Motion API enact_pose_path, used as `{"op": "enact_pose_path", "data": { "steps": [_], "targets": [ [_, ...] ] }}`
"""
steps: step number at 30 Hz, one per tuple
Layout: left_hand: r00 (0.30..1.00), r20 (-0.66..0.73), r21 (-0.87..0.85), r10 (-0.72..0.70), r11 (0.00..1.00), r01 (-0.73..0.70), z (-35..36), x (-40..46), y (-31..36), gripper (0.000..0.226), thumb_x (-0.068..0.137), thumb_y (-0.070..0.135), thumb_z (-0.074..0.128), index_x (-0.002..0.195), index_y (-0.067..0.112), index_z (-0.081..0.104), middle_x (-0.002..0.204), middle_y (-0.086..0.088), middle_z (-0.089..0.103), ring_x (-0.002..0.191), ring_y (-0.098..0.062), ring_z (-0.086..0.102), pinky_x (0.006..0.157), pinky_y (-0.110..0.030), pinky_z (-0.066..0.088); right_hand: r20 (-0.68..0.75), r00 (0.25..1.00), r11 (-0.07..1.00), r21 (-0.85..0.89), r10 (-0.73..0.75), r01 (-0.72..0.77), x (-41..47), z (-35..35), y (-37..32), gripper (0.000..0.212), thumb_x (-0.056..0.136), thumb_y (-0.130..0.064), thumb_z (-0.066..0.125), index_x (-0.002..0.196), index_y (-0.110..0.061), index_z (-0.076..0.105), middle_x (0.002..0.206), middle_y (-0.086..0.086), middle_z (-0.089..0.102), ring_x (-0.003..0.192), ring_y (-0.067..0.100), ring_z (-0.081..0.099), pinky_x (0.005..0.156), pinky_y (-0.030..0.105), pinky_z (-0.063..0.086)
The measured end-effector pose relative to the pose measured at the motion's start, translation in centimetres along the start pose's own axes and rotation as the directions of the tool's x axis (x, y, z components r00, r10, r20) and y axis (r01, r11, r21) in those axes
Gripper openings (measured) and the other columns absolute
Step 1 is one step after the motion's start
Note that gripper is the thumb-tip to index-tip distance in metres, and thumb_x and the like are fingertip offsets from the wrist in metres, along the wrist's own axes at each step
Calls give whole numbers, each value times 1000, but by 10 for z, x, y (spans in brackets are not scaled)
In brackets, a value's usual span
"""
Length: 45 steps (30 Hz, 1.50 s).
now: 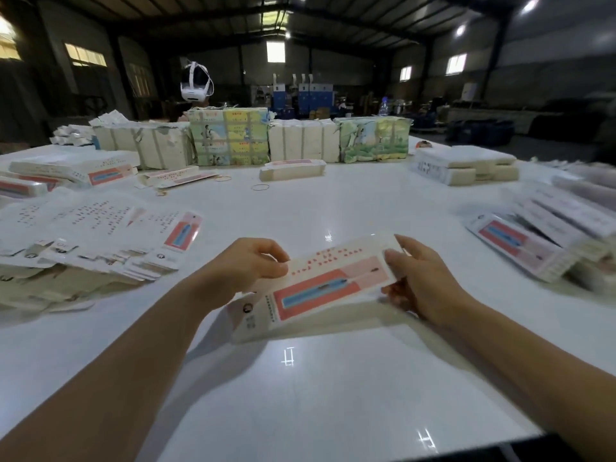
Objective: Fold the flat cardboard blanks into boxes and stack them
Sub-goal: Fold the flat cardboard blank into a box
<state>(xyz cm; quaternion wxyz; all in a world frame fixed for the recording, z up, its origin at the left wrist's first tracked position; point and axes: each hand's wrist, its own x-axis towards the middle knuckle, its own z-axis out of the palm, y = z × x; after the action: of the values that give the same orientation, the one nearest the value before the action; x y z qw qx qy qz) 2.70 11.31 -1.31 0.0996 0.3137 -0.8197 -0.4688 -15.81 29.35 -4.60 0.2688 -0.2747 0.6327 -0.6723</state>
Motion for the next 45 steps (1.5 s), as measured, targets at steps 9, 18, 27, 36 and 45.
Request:
{"op": "enact_pose_path", "data": {
  "steps": [9,18,27,36,45],
  "targets": [
    [959,-4,694,282,691,-200,63,5,21,95,59,80,52,139,33,30,122,6,45,102,-13,44,92,-40,42,-30,991,988,-88,-127,124,1,1,3,22,95,-10,51,111,-23,57,84,7,74,65,19,71,41,26,47],
    [823,-254,727,508,662,-184,85,9,10,86,72,71,58,140,26,30,125,5,49,99,-13,51,85,-30,43,47,949,882,-357,-313,308,-9,2,5,34,100,-23,44,130,-38,45,108,-7,60,69,0,63,52,13,48],
    [681,-348,800,644,582,-142,76,6,8,89,73,69,59,140,17,32,123,-2,51,103,-19,51,90,-32,40,205,946,906,-292,-253,306,-12,2,5,43,93,-8,54,121,-41,57,99,-5,58,71,8,59,63,23,48],
    [642,-265,870,720,465,-163,80,-1,13,80,68,61,68,129,13,49,115,-7,63,97,-25,62,103,-51,32,331,929,985,-1,-164,174,-15,0,1,19,76,-6,67,85,-23,73,95,6,71,73,17,61,53,28,49],
    [730,-208,706,651,617,-349,64,-7,13,55,78,54,65,124,25,53,116,7,65,92,-15,62,111,-46,16,253,926,908,-243,-281,342,-19,2,3,19,83,3,63,80,-14,71,72,4,72,53,8,57,52,17,46]
  ]
}}
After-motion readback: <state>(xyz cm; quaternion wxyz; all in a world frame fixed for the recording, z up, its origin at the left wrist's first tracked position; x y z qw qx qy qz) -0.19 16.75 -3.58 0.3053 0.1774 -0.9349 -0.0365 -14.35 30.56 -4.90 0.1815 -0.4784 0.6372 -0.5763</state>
